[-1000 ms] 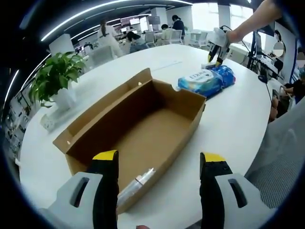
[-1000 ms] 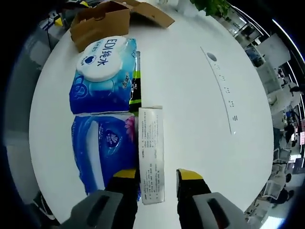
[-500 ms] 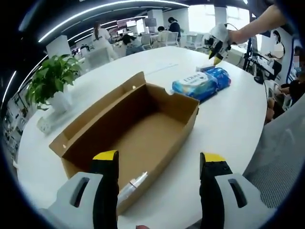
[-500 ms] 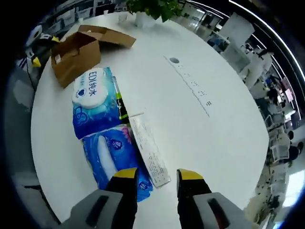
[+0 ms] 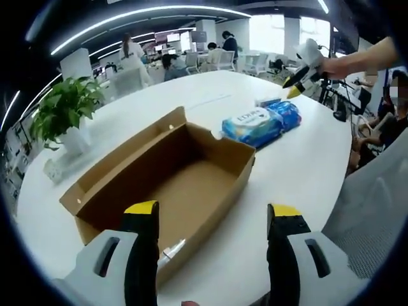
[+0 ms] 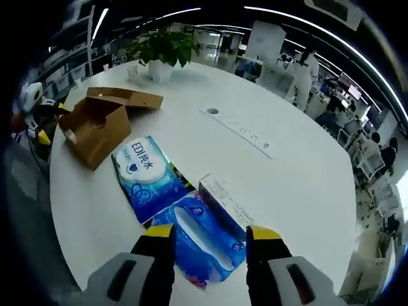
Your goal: Operate the shoe box by opening the lid, removing the specified soft item, and placing it in the target area until the item is outside and the box remains undamaged.
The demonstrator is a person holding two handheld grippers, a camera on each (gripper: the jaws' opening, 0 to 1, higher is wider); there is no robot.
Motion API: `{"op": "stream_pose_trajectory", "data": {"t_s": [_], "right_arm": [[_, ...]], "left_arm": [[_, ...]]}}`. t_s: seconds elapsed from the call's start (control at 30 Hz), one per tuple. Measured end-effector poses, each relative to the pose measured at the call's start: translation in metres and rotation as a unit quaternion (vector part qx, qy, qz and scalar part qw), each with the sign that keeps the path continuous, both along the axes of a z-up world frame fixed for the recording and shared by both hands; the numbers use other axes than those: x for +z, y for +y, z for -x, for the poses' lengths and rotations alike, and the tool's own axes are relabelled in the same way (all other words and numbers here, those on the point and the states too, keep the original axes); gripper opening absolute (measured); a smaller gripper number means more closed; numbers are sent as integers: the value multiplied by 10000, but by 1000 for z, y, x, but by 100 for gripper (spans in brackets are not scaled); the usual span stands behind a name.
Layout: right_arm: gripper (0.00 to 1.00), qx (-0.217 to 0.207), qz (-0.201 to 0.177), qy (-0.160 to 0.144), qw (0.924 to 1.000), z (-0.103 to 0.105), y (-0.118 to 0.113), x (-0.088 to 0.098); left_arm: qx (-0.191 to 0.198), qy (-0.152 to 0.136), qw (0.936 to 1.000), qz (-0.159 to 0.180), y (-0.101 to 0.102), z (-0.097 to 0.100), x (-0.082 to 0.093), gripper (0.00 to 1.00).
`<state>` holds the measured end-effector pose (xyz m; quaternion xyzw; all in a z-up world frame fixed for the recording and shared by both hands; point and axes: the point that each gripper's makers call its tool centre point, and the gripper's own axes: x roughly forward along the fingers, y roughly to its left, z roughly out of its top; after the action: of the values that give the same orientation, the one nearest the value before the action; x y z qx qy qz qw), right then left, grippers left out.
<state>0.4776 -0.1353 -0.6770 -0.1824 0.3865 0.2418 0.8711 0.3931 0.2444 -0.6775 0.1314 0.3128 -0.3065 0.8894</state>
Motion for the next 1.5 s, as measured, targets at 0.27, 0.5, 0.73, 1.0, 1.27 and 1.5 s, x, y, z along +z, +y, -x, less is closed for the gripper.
{"op": "stream_pose_trajectory", "data": {"t_s": [0.27, 0.5, 0.73, 1.0, 1.27, 1.5], "right_arm": [[43, -369, -577, -194, 9975, 27, 32, -3], [43, -602, -869, -274, 9940, 48, 53, -5], [45, -975, -1207, -413, 9870, 60, 67, 1], [48, -1348, -1654, -692, 9745, 75, 94, 13], [50, -1138, -1528, -477, 9805, 104, 114, 2], [51, -1363, -1699, -568, 9743, 107, 122, 9]], "left_arm": [[10, -3, 9996, 299, -7, -2, 7, 67], [-28, -42, 9993, 378, -9, 0, 11, 67], [23, -60, 9987, 513, -10, -2, 15, 66], [4, 138, 9972, 734, -21, 7, 12, 66], [93, 147, 9944, 1040, -30, 4, 24, 66], [75, 88, 9958, 907, -7, 2, 28, 64]]}}
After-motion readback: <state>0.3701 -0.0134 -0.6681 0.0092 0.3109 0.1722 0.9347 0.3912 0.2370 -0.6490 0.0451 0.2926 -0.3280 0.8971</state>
